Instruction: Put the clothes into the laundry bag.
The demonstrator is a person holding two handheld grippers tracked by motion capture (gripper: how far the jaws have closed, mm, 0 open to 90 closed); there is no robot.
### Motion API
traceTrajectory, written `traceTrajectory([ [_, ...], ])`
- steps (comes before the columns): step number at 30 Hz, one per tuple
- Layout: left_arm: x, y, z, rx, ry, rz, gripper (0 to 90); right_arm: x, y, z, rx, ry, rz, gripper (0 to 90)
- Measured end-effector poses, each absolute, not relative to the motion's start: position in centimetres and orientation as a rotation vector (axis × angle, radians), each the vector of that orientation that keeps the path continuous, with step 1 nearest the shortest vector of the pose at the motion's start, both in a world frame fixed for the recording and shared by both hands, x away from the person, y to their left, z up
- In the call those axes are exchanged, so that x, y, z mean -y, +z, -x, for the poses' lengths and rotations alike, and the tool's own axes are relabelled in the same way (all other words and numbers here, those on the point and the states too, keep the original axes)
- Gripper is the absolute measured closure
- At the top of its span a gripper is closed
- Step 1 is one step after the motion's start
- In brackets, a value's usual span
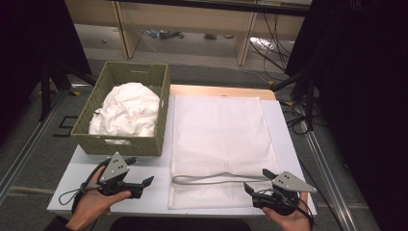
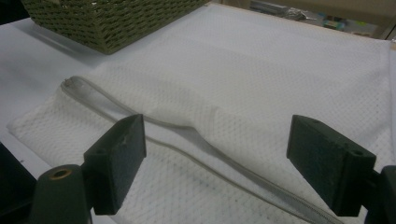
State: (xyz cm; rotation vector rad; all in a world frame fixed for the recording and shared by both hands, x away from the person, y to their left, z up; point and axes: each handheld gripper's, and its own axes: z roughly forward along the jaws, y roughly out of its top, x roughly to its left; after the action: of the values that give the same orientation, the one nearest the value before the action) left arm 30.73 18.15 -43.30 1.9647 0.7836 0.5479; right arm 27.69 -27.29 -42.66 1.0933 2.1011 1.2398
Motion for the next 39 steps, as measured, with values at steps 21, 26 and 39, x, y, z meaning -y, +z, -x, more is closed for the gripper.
traceTrajectory([
  [21,-17.9,-43.5,-30.7,-0.791,0.541,-1.98,16.3,26.7,-43.2,-27.9,-2.203,1.156,-1.06,20.0],
  [26,-17.9,-43.3,-30.9,-0.774,0.564,-1.984,16.4,26.7,-43.4,-29.2,-2.246,1.093,-1.018,17.5],
  [39,-17.5,-43.6,-30.9,-0.774,0.552,-1.994,16.7,25.5,-44.8,-34.7,-2.451,0.845,-0.885,46.4],
])
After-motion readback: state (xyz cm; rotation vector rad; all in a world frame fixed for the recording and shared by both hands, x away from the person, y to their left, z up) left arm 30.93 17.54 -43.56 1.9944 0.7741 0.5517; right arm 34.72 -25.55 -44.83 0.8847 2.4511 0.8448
